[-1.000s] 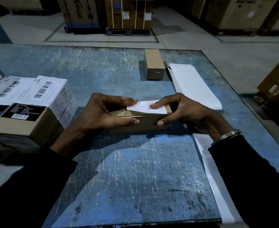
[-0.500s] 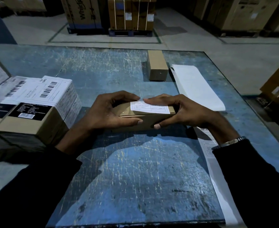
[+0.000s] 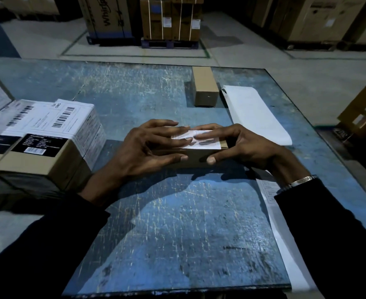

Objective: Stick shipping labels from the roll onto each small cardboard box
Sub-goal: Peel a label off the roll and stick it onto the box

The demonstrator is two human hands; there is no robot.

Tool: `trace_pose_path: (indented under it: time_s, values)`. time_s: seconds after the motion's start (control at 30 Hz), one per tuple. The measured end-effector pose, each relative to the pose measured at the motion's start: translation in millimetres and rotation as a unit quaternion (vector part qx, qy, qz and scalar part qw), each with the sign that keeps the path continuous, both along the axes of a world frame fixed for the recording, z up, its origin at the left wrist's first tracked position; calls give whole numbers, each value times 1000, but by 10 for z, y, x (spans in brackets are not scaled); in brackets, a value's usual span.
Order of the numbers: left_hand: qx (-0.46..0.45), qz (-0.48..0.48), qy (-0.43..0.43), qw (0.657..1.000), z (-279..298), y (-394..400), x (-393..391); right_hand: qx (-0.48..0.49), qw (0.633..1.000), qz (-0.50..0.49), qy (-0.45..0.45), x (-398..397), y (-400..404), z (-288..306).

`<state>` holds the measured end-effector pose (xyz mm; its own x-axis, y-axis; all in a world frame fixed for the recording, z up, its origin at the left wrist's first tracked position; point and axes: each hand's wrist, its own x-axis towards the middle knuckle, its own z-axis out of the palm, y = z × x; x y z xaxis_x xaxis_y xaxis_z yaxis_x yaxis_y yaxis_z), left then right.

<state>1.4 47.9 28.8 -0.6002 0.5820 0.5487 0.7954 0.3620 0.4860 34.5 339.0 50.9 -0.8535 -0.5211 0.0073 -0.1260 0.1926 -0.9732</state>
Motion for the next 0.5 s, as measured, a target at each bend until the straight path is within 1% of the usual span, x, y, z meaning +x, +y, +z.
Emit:
trace_pose_path:
  time_s: [0.07, 0.1, 0.17, 0.23, 0.27, 0.33, 0.4, 0.5]
  values:
    - [12, 2, 9, 1000, -37, 21, 27, -6, 1000, -17, -8, -6, 27, 20]
    - [16, 4, 8, 1000, -55, 25, 43, 19, 1000, -22, 6, -7, 19, 33]
    - [25, 13, 14, 1000, -109, 30, 48, 111, 992, -24, 54, -4, -29, 47]
    - [7, 23, 59, 998, -141, 29, 29, 186, 975, -34, 118, -7, -79, 27]
    - [-6, 29, 90, 995, -147, 27, 24, 197, 970, -42, 136, -13, -87, 16]
    - [-12, 35, 137, 990, -145, 34, 60, 175, 974, -48, 138, -21, -81, -8]
    - [7, 28, 179, 983, -140, 74, 119, 143, 981, -43, 125, -25, -67, -17]
    - [14, 8, 203, 979, -244, 46, 97, 100, 990, -40, 96, -21, -59, -28]
